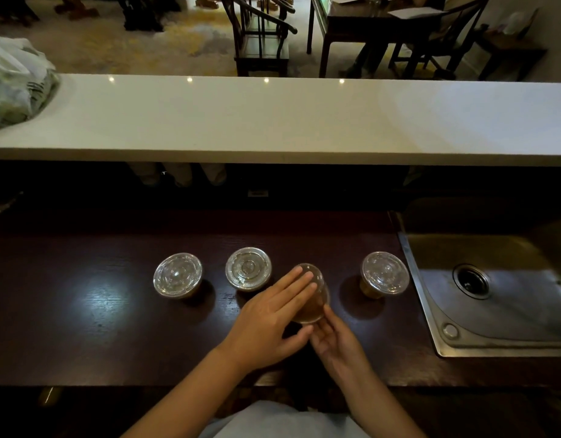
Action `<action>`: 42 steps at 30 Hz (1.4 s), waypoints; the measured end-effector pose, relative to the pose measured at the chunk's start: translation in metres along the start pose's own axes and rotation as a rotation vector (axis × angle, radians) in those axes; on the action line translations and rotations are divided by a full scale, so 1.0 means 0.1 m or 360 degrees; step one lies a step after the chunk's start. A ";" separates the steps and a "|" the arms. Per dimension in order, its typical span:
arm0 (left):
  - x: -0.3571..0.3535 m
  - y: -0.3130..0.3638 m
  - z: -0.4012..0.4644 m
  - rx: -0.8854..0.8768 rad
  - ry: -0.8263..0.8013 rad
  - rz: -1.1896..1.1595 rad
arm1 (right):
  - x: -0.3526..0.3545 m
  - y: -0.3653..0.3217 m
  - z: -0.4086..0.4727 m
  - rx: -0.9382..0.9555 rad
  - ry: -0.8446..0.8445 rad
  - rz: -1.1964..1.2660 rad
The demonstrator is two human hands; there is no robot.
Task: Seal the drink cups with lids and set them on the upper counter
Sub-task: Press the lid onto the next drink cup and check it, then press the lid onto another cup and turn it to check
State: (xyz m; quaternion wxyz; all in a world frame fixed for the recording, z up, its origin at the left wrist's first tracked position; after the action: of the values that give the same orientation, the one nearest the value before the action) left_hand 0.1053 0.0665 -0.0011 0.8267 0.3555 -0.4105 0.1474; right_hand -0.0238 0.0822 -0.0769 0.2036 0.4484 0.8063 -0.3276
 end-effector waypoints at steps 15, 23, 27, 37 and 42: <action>-0.52 -0.12 0.06 0.2135 0.0546 -0.2830 | -0.40 -0.82 0.00 0.2425 -0.0046 -0.2495; -0.76 -0.15 0.06 0.2392 0.0639 -0.3076 | -0.18 -0.62 0.25 0.2719 -0.0513 -0.3067; -0.83 -0.17 0.03 0.2396 0.0696 -0.3080 | -0.12 -0.60 0.27 0.2647 -0.0661 -0.3090; -0.83 -0.24 -0.02 0.2270 0.0771 -0.3173 | 0.06 -0.55 0.15 0.2534 -0.0646 -0.3183; -0.83 -0.25 -0.05 0.2262 0.0569 -0.2819 | -0.02 -0.53 0.07 0.2457 -0.0438 -0.3148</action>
State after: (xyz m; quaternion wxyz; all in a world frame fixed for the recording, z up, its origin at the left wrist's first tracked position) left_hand 0.0702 0.0567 -0.0799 0.2995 0.8794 0.2825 -0.2390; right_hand -0.0683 0.0558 -0.0626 -0.3601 -0.3812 0.3677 -0.7680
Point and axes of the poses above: each hand's wrist, its own z-axis towards the middle knuckle, its own x-axis out of the back of the hand, y = z × x, the point moved 3 cm from there along z, towards the middle knuckle, and after that the axes turned 2 degrees about -z, right-handed, at the moved point
